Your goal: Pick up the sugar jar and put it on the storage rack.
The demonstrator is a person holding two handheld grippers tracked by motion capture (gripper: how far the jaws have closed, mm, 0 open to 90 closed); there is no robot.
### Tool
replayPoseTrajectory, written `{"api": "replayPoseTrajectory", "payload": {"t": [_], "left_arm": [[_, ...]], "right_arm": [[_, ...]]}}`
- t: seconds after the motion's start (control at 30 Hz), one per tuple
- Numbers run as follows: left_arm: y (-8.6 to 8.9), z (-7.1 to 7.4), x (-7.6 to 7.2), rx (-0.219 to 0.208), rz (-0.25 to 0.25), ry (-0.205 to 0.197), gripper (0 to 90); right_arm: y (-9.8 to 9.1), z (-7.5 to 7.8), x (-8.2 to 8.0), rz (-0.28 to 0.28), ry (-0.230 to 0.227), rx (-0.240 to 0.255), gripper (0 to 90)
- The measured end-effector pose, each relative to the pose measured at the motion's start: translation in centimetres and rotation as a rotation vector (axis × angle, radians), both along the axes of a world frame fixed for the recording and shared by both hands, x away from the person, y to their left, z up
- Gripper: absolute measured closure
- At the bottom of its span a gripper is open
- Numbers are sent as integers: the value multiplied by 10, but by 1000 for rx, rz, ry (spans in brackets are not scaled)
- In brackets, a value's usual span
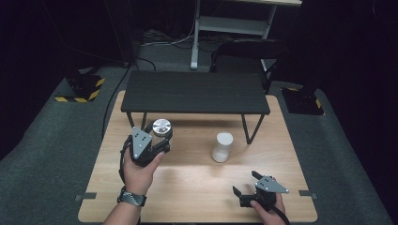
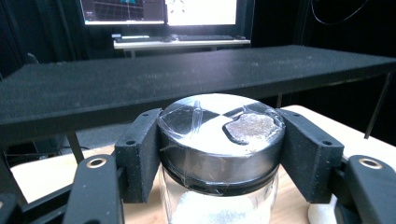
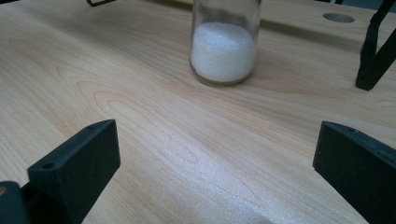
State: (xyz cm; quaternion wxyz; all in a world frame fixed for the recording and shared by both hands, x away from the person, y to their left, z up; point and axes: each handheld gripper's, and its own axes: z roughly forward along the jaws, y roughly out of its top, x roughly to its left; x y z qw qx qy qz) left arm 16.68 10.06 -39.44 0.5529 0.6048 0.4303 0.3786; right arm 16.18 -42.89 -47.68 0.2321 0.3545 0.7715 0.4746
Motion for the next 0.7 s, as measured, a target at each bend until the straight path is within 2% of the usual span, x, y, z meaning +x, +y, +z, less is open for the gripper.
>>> {"api": "replayPoseTrajectory", "payload": {"t": [0.3,0.5,0.7], "left_arm": [[-1,21,2,13,7,-26,348],[2,30,6,-12,10,-25,348],[3,41,10,-14,7,-25,348]], "right_arm": [[0,0,0,0,1,2,2],[-1,0,0,0,2,4,2],[-1,0,0,0,2,4,2]]}}
